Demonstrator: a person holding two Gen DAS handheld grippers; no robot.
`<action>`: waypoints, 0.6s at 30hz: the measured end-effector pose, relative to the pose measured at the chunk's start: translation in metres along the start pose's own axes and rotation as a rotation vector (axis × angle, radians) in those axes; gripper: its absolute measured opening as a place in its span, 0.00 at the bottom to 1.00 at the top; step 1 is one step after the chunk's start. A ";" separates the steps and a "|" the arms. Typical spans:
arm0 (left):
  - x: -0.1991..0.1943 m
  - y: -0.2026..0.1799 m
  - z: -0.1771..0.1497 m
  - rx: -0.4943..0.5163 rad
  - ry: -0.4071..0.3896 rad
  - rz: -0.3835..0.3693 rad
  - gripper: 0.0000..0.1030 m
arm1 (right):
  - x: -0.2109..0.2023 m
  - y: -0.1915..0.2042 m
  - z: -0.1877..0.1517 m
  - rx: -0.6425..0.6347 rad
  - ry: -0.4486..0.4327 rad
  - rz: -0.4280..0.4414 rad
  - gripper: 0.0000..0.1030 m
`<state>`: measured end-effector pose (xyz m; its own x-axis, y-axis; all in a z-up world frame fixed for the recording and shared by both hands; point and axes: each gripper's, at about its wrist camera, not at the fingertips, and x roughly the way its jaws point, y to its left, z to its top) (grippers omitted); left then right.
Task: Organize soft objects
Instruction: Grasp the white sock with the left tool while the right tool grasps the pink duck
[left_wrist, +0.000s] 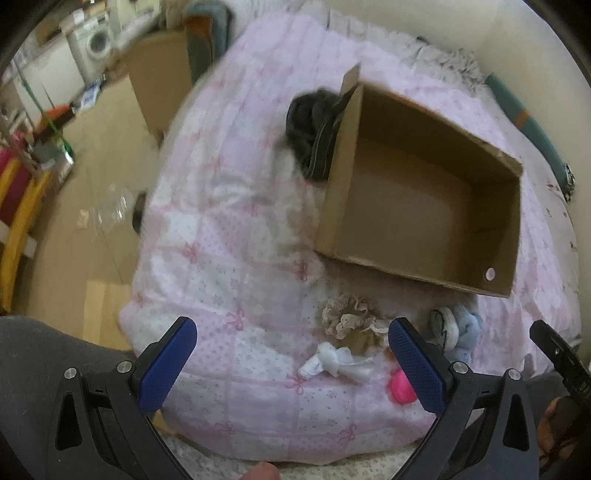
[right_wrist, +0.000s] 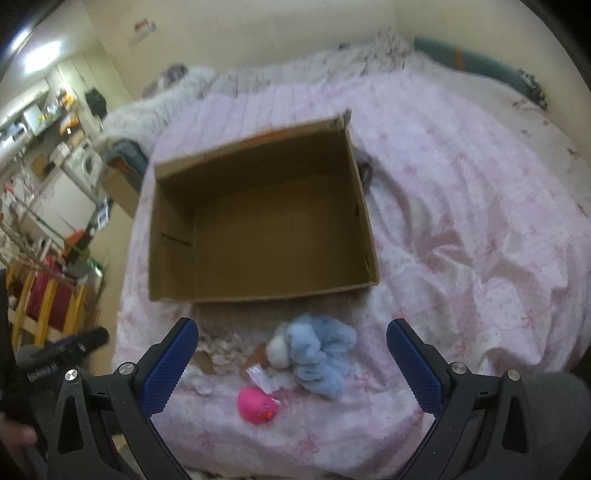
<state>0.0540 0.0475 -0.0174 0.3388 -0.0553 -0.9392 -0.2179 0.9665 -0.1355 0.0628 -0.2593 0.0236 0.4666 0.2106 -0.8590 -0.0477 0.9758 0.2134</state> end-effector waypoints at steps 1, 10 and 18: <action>0.010 0.002 0.002 -0.009 0.037 0.001 1.00 | 0.006 -0.003 0.003 -0.003 0.027 0.006 1.00; 0.076 -0.019 -0.012 0.019 0.272 -0.067 0.98 | 0.049 -0.042 -0.005 0.145 0.103 0.028 1.00; 0.118 -0.038 -0.040 0.042 0.375 -0.069 0.77 | 0.058 -0.044 -0.007 0.159 0.122 0.033 1.00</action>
<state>0.0655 -0.0055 -0.1357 -0.0084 -0.2008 -0.9796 -0.1664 0.9663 -0.1966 0.0857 -0.2892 -0.0384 0.3558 0.2572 -0.8985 0.0837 0.9488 0.3047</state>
